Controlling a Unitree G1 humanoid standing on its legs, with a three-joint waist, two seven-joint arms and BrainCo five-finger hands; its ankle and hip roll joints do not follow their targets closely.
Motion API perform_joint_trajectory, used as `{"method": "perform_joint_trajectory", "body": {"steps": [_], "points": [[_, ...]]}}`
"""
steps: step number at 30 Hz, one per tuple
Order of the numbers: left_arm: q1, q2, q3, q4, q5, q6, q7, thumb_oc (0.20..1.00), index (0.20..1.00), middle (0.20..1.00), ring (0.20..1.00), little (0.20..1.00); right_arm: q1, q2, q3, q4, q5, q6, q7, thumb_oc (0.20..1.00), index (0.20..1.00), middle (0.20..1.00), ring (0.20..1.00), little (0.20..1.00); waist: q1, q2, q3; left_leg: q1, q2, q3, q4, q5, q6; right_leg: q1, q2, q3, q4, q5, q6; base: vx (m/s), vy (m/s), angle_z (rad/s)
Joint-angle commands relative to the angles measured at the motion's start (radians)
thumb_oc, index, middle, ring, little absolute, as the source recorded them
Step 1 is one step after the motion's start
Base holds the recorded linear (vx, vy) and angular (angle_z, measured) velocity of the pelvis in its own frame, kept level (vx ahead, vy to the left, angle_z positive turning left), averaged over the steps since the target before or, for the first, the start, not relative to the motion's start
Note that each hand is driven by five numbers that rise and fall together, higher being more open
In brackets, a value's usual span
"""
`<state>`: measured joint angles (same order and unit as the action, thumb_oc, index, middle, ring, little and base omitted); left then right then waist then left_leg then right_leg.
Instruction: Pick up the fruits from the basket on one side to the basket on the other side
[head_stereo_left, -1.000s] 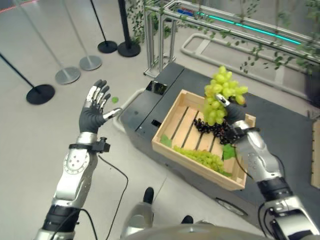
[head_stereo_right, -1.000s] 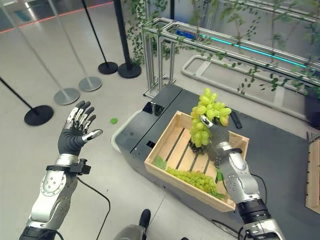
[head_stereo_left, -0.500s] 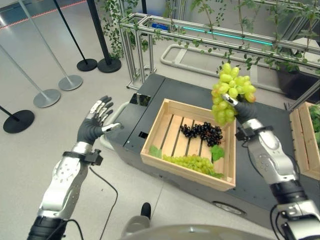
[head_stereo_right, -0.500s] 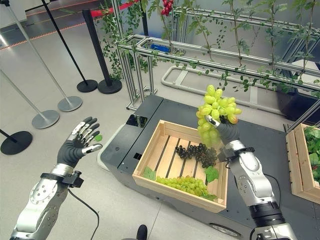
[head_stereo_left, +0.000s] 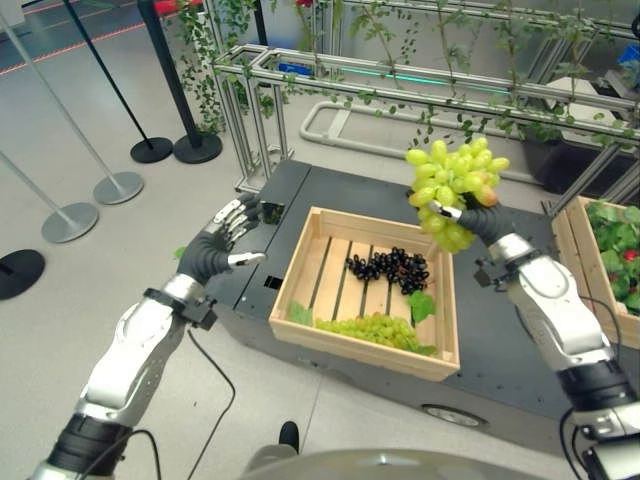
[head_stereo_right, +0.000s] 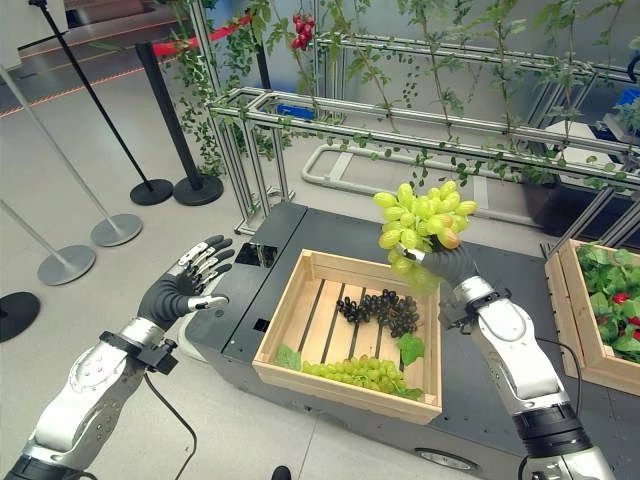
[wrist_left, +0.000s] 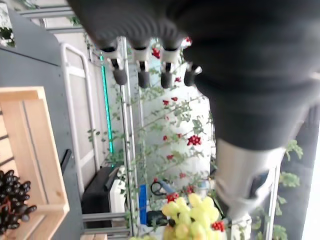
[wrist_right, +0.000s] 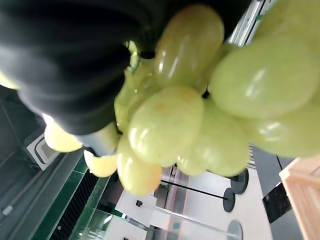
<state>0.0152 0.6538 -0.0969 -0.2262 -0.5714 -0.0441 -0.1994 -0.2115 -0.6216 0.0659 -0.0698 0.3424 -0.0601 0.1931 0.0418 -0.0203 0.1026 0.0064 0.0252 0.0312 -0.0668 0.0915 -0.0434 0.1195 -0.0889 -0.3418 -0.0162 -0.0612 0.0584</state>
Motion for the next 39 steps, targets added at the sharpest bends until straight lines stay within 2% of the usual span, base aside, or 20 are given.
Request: {"method": "perform_joint_trajectory", "body": {"steps": [1,7,13,16,22,34,39], "points": [[-0.073,0.044,-0.023,0.002,0.002,-0.043,-0.011,1.000,1.000,1.000,1.000,1.000,-0.052,-0.027,-0.031,-0.078,-0.052,-0.096,-0.018,0.200,0.200,0.200,0.200,0.200,-0.003,-0.022,-0.065,0.016,-0.009,-0.009,0.048,-0.117,0.020,-0.032,-0.042,-0.007,0.047,-0.025,0.053,0.00,0.000,0.00],[-0.138,0.066,-0.073,0.006,0.019,-0.050,-0.024,1.000,1.000,1.000,1.000,1.000,-0.091,-0.016,-0.012,-0.099,-0.148,-0.121,-0.045,0.200,0.200,0.200,0.200,0.200,-0.007,-0.027,-0.069,0.024,-0.009,-0.006,0.045,-0.120,0.020,-0.027,-0.041,-0.001,0.047,-0.027,0.055,0.00,0.000,0.00],[-0.225,0.025,-0.138,0.041,0.039,-0.064,-0.004,1.000,1.000,1.000,1.000,1.000,-0.130,-0.015,0.014,-0.128,-0.260,-0.150,-0.084,0.200,0.200,0.200,0.200,0.200,-0.011,-0.040,-0.079,0.029,-0.009,-0.004,0.041,-0.120,0.021,-0.027,-0.041,0.007,0.044,-0.023,0.058,0.00,0.000,0.00],[-0.241,0.013,-0.148,0.043,0.041,-0.073,0.002,1.000,1.000,1.000,1.000,1.000,-0.166,-0.080,0.026,-0.166,-0.395,-0.177,-0.106,0.200,0.200,0.200,0.200,0.200,-0.012,-0.048,-0.083,0.030,-0.009,0.000,0.039,-0.120,0.022,-0.030,-0.041,0.011,0.044,-0.021,0.060,0.00,0.002,-0.04],[-0.228,0.011,-0.144,0.038,0.040,-0.079,0.009,1.000,1.000,1.000,1.000,1.000,-0.223,-0.195,0.061,-0.198,-0.573,-0.204,-0.141,0.200,0.200,0.200,0.200,0.200,-0.010,-0.059,-0.087,0.037,-0.007,0.008,0.035,-0.120,0.023,-0.030,-0.038,0.024,0.038,-0.013,0.062,-0.01,0.003,-0.09],[-0.197,0.016,-0.100,0.030,0.028,-0.081,0.031,1.000,1.000,1.000,1.000,1.000,-0.273,-0.330,0.093,-0.202,-0.770,-0.212,-0.180,0.200,0.200,0.200,0.200,0.200,-0.010,-0.073,-0.093,0.050,-0.001,0.019,0.034,-0.123,0.019,-0.024,-0.032,0.038,0.029,-0.006,0.063,0.00,0.000,-0.06],[-0.194,0.015,-0.099,0.024,0.032,-0.079,0.031,1.000,1.000,1.000,1.000,1.000,-0.279,-0.347,0.101,-0.203,-0.804,-0.213,-0.185,0.200,0.200,0.200,0.200,0.200,-0.011,-0.074,-0.094,0.050,-0.001,0.016,0.034,-0.123,0.018,-0.022,-0.033,0.037,0.028,-0.005,0.063,0.00,0.000,0.00]]}}
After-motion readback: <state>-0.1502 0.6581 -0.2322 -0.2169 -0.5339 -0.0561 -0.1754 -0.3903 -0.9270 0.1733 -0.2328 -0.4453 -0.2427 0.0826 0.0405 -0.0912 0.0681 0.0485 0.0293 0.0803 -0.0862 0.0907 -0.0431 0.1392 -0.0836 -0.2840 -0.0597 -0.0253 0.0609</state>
